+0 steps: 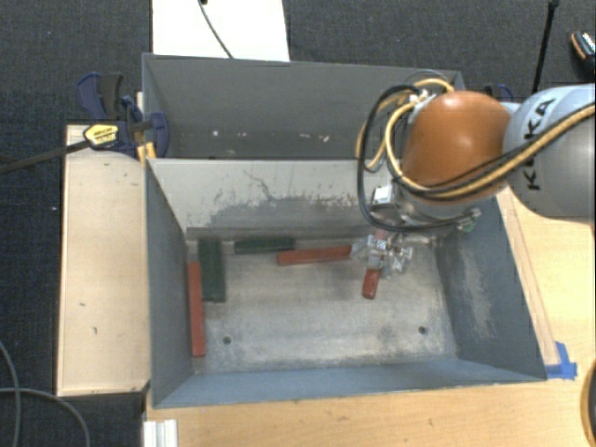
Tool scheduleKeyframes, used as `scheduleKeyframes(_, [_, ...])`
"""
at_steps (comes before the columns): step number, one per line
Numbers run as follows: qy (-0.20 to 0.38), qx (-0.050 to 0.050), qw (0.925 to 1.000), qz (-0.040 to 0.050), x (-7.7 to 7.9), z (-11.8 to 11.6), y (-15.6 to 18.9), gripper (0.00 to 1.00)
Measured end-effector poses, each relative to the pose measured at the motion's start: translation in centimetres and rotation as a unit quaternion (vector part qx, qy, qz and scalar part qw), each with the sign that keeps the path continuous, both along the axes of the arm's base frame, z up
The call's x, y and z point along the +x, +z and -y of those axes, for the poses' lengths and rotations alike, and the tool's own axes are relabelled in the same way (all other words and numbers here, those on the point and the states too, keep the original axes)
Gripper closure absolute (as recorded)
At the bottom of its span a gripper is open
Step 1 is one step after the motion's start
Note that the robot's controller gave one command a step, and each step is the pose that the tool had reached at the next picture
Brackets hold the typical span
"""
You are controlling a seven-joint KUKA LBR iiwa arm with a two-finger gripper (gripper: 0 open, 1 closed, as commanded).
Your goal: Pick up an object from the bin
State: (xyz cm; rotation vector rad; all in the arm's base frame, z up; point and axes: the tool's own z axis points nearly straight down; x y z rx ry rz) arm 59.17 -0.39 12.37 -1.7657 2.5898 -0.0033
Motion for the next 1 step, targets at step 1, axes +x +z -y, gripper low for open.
scheduleKeyframes(1, [-0.004,-0.001,1.0,0.0007,0.19,-0.05,6.49,1.0])
